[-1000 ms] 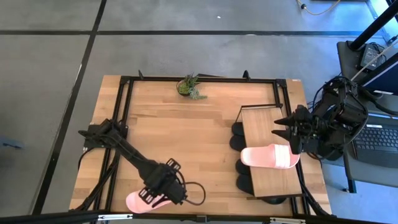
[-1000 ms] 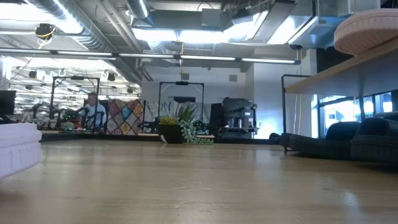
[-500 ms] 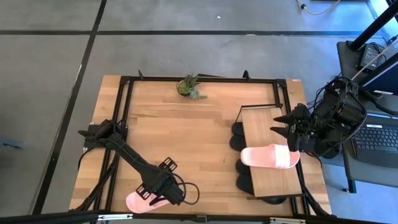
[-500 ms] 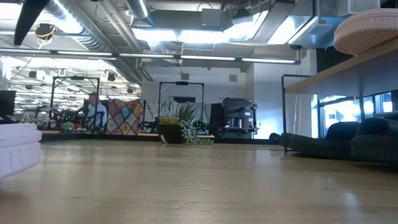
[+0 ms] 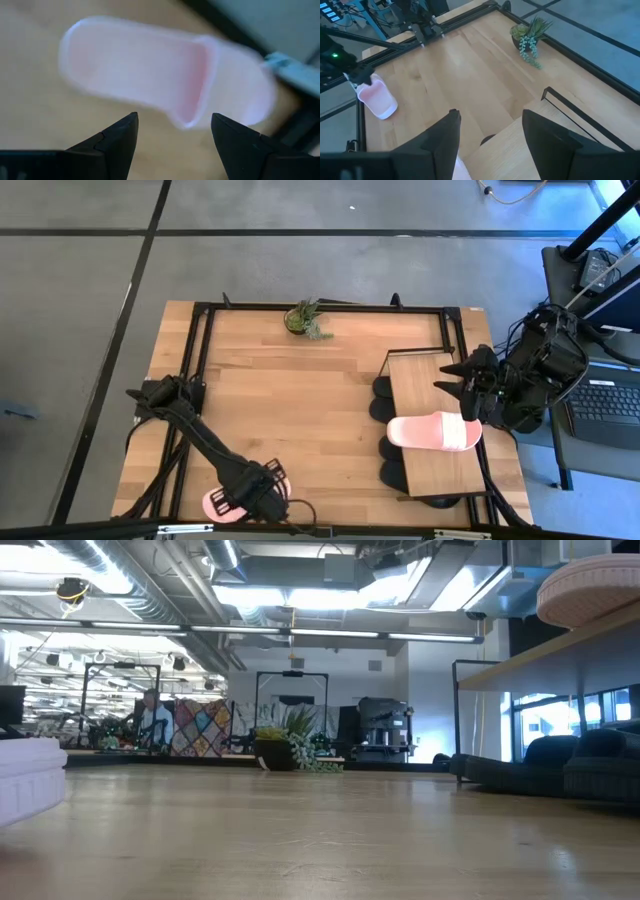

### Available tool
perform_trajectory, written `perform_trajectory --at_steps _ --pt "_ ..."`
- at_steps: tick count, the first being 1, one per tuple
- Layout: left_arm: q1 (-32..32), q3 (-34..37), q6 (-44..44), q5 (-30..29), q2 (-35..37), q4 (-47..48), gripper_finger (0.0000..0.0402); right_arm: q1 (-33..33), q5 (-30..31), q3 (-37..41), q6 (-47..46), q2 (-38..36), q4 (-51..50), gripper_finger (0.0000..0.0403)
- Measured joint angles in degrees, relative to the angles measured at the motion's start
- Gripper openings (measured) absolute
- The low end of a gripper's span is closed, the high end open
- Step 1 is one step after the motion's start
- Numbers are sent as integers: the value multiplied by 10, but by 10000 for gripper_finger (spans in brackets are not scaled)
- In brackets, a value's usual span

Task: Pick and place slides into the shelf
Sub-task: Put the pink slides on the shelf

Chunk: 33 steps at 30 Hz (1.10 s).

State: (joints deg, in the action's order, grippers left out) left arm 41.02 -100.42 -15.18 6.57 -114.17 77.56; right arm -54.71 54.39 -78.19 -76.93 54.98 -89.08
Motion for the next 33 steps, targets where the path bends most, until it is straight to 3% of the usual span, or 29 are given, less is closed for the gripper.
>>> perform_trajectory --at_steps 4,16,22,26,33 --pt "10 11 0 78 1 -48 243 5 0 0 5 0 0 213" --pt "18 111 26 94 0 -122 242 6 0 0 11 3 0 213" --pt "19 144 26 154 0 -132 237 6 0 0 10 7 0 213" --pt "20 148 26 151 0 -149 208 6 0 0 10 8 0 213" --pt "19 148 28 150 0 -177 120 6 0 0 10 8 0 213"
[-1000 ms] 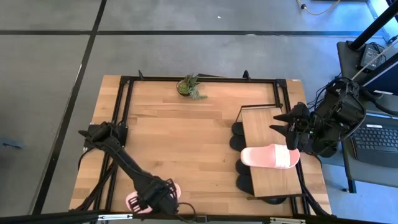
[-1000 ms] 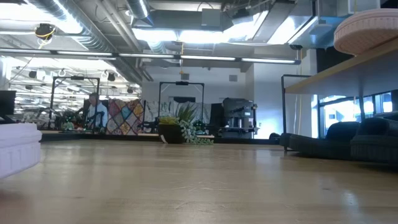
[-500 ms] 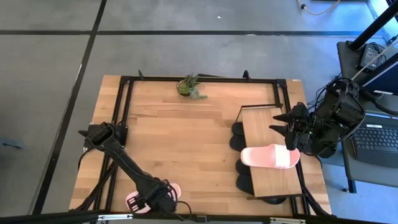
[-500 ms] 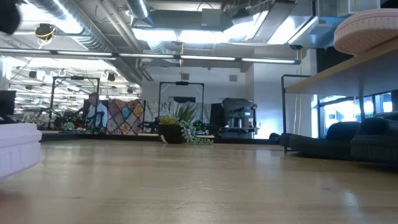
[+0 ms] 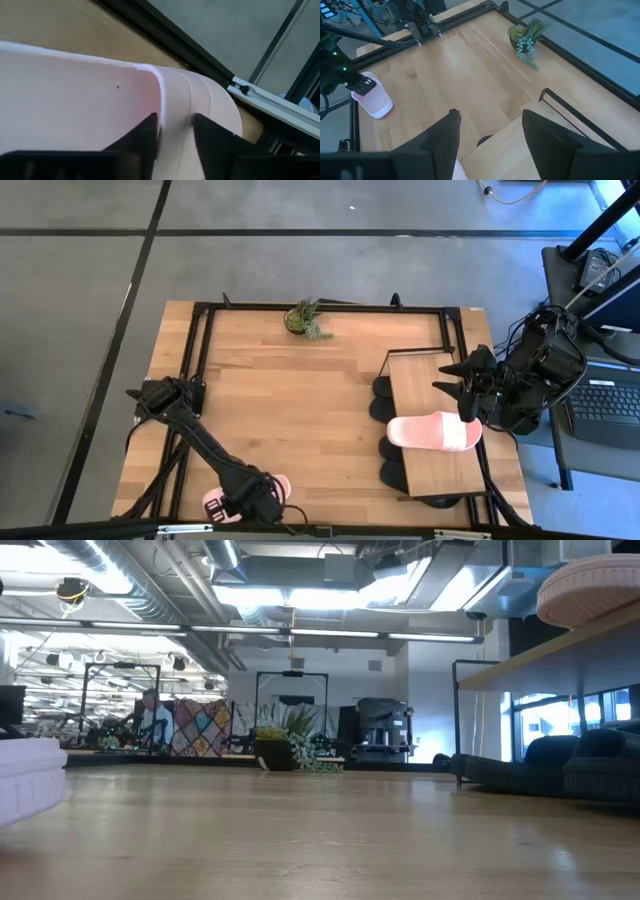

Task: Pick and place slides into the shelf
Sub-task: Put the pink slides on the shelf

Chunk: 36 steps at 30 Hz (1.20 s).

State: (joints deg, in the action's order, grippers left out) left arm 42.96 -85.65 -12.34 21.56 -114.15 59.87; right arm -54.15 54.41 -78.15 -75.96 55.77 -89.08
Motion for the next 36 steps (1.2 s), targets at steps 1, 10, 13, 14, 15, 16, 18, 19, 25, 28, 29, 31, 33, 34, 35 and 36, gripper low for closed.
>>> perform_trajectory --at_steps 1,10,13,14,15,16,18,19,25,28,29,31,33,34,35,36 --pt "0 0 0 0 0 -1 107 0 0 0 0 0 0 213" --pt "-6 0 35 2 0 -3 9 0 0 0 0 0 0 213" --pt "-26 0 123 9 0 -15 10 0 0 0 0 0 0 213" --pt "-36 0 159 9 0 -20 8 0 0 0 0 0 0 213" --pt "-47 0 196 13 0 -23 6 0 0 0 0 0 0 213" --pt "-60 0 230 22 0 -29 5 0 0 0 0 0 0 213" --pt "-88 0 289 50 0 -45 6 0 0 0 0 0 0 213" --pt "-103 0 311 66 0 -55 6 0 0 0 0 0 0 213" --pt "-193 0 435 117 6 -145 3 0 -5 0 0 0 0 213" --pt "-233 0 470 119 18 -205 3 0 -5 0 0 0 0 213" --pt "-247 0 482 121 23 -227 2 0 -6 0 0 0 0 213" --pt "-271 0 504 121 34 -247 2 0 -13 0 0 0 0 213" --pt "-297 0 527 120 48 -256 2 0 -22 0 0 0 1 213" --pt "-310 0 539 114 56 -256 2 0 -27 0 0 0 1 213" --pt "-323 0 552 108 65 -257 2 0 -33 0 0 0 1 213" --pt "-336 0 568 102 74 -259 2 0 -36 0 -1 1 1 214"
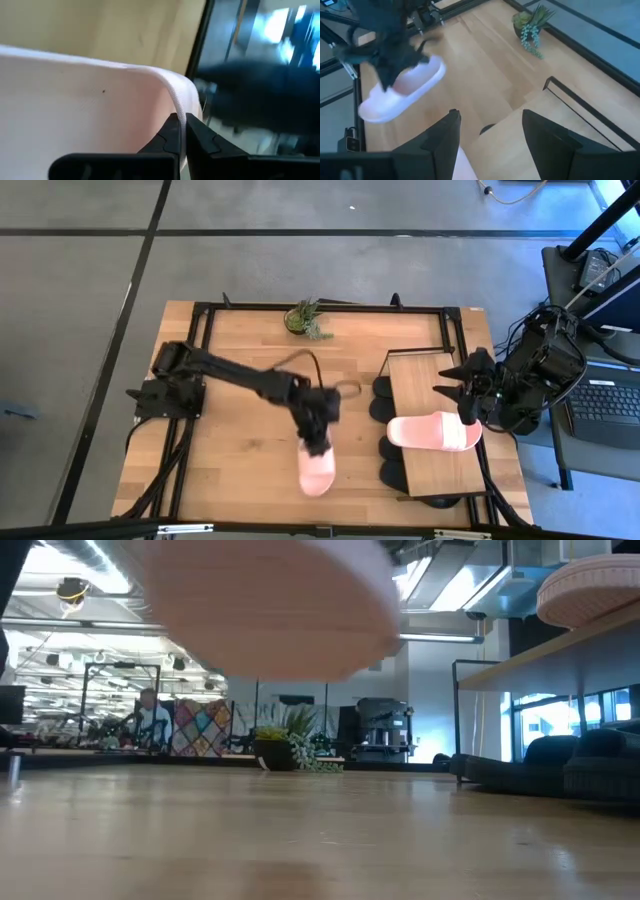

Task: Pick and place slides into the shelf
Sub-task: Put the pink slides on the shelf

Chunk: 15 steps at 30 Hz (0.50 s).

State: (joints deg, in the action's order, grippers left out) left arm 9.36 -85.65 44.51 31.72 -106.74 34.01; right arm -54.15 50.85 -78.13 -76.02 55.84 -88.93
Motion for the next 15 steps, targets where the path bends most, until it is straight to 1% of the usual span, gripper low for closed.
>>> perform_trajectory --at_steps 3,6,9,12,15 --pt "-41 0 49 -19 27 -25 1 0 0 0 0 0 9 214" --pt "-81 0 89 -28 43 -85 1 0 0 0 0 0 17 214" --pt "-114 0 121 -58 47 -173 1 0 -1 0 0 0 22 214" --pt "-141 0 128 -88 47 -266 1 0 0 0 0 0 28 214" --pt "-166 0 133 -104 45 -347 1 0 0 0 -8 0 44 214"
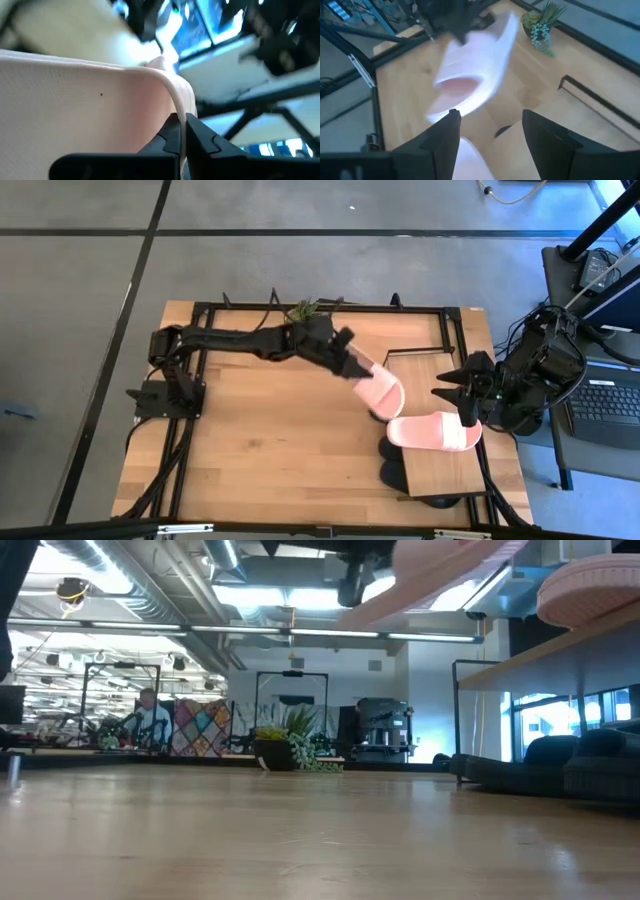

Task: Pick and place slides into the shelf
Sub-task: Put the pink slides on the shelf

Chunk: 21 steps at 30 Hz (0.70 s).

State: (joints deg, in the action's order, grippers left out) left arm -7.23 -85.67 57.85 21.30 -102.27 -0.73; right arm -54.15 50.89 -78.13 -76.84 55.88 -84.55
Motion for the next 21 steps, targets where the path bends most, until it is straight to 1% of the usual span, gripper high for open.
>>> perform_trajectory --at_steps 6,9,14,18,21 --pt "-38 0 -30 -43 -2 -67 0 0 6 0 -7 0 41 214" --pt "-44 0 -38 -47 -2 -101 0 0 18 0 -10 0 47 214" --pt "-39 0 -50 -40 -2 -136 0 0 60 0 -24 0 66 214" --pt "-38 0 -51 -30 -2 -148 0 5 64 0 -24 0 73 217" --pt "-38 0 -50 -30 -3 -145 0 8 65 0 -24 0 73 234"
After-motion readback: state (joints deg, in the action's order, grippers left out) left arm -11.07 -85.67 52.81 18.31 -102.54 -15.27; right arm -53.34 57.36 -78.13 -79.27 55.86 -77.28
